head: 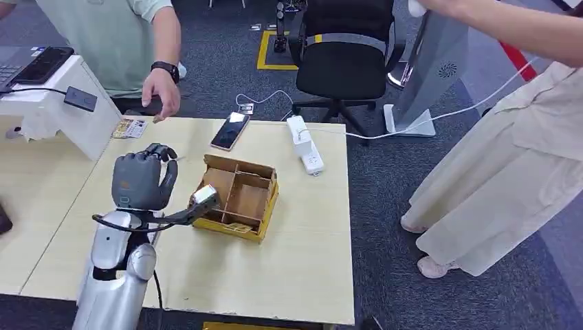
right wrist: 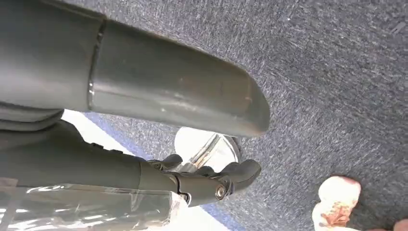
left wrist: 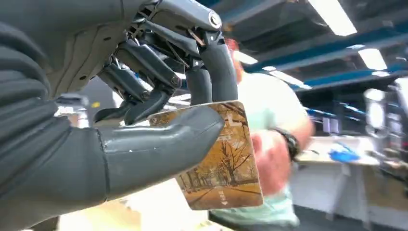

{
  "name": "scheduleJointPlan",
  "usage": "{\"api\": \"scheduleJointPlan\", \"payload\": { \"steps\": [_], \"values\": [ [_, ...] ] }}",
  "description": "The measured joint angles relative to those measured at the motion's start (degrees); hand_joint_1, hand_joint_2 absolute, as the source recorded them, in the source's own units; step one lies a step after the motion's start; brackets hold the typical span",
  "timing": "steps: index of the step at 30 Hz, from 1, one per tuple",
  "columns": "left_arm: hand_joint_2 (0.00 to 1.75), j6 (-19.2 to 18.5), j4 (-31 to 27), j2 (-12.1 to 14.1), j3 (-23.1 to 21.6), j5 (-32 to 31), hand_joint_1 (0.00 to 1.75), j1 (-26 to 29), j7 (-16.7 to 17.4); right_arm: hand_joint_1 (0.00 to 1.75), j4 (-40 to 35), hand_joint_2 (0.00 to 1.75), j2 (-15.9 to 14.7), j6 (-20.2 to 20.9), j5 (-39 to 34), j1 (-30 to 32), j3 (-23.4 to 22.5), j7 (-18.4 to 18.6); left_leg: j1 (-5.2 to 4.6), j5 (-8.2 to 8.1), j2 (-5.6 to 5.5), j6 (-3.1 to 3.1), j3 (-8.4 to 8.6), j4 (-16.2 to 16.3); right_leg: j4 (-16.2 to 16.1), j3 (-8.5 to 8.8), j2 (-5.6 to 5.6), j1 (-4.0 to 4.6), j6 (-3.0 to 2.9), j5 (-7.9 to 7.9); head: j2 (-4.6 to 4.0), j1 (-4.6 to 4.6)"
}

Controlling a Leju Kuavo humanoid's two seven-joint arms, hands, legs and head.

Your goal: Pass the card to the sensor for recognition and then transmit it.

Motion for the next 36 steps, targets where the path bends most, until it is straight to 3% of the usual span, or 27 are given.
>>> {"api": "scheduleJointPlan", "payload": {
  "steps": [6, 18, 36],
  "values": [
    [1.75, 1.25, 0.00, -3.42, 3.26, -2.40, 1.75, -4.66, 1.03, 0.00, 0.00, 0.00, 0.00, 0.24, 0.00, 0.04, 0.55, 0.46, -0.01, 0.00, 0.00, 0.00, 0.00, 0.02, 0.00, 0.01, 0.01, 0.00, 0.03, 0.02, 0.00, 0.00],
    [1.75, 2.36, 0.00, -6.52, 5.77, -3.54, 1.75, -7.12, 2.05, 0.00, -0.02, 0.00, 0.00, 0.46, 0.00, 0.14, 1.14, 0.48, 0.00, 0.00, 0.00, 0.00, 0.00, 0.02, 0.00, 0.00, 0.01, 0.00, 0.03, 0.02, 0.00, -0.02],
    [1.75, 2.71, -0.46, -12.51, 9.24, 0.72, 1.75, -9.68, 2.12, 0.00, -1.31, 0.00, 0.02, 1.90, 0.00, 1.33, 1.22, 0.61, 0.00, 0.00, 0.00, 0.01, -0.01, 0.03, 0.00, 0.00, 0.00, 0.00, 0.04, 0.02, 0.02, 0.00]
  ]
}}
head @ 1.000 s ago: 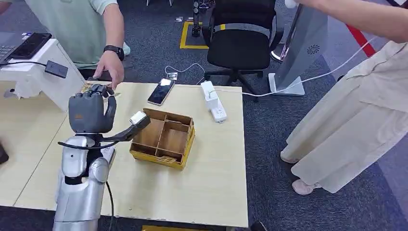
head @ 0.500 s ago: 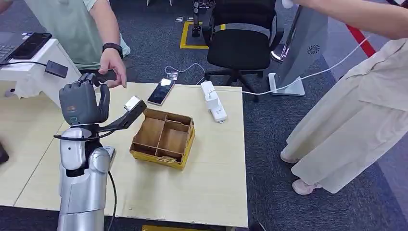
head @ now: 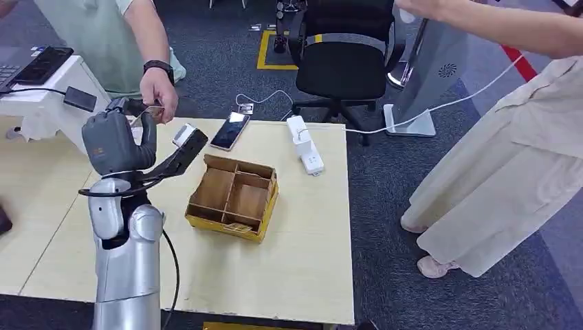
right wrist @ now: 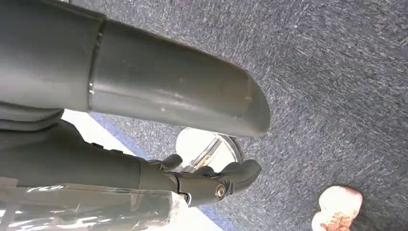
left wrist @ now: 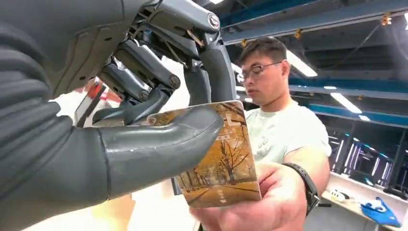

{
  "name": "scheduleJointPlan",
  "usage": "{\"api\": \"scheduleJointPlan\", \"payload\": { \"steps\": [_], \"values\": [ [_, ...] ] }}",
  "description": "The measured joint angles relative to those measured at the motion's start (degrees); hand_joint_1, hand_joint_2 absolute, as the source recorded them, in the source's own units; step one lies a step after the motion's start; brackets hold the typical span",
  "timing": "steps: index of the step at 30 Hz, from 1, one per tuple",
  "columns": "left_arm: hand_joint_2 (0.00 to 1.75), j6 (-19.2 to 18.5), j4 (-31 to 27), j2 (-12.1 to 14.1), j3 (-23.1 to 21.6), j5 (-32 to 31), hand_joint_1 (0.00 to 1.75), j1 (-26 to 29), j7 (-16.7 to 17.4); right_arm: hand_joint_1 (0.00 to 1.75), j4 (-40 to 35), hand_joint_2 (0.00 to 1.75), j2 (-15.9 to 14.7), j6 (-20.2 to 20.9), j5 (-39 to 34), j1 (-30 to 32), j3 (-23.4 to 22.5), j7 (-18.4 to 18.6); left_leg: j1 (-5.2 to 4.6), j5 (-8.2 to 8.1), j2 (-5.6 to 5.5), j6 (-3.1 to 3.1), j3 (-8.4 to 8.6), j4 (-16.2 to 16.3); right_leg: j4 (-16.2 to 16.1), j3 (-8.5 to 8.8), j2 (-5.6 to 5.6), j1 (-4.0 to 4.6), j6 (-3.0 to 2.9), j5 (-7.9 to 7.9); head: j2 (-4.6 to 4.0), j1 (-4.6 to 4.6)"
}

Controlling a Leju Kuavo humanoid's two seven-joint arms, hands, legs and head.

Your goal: Pass the card to the sensor for recognition and then transmit it.

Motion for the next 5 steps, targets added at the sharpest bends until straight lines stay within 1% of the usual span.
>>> {"api": "scheduleJointPlan", "payload": {
  "steps": [5],
  "values": [
    [1.75, -0.07, 0.07, -1.42, 0.96, 1.16, 1.75, 0.32, -0.09, 0.00, -0.72, 0.00, 0.04, 0.09, 0.00, 0.28, -0.24, -0.02, 0.00, 0.00, 0.00, 0.00, 0.00, 0.00, 0.00, 0.00, 0.00, 0.00, 0.00, 0.00, -0.02, 0.00]
  ]
}}
